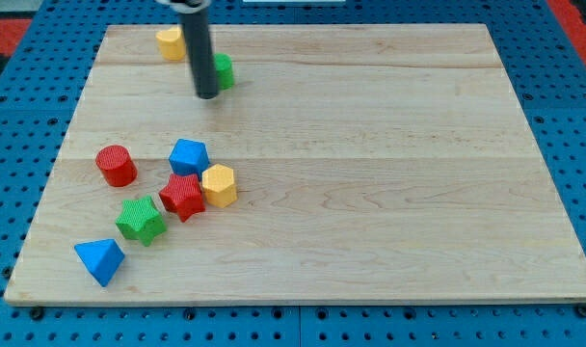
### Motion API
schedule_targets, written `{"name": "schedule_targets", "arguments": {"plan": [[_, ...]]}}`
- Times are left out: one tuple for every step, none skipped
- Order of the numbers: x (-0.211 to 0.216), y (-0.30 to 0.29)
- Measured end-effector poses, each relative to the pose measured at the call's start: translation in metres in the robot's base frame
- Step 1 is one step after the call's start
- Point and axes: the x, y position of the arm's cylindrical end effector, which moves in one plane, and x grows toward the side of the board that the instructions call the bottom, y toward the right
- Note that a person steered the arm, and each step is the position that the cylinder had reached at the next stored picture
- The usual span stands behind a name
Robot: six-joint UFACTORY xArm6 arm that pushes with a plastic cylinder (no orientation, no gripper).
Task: Push the green circle to the top center
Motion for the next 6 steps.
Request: {"name": "schedule_targets", "arguments": {"plan": [[-0.03,-0.023],[-0.038,0.086],[-0.078,0.137],[-0.078,0.151],[-0.076,0.149],[-0.076,0.149]]}}
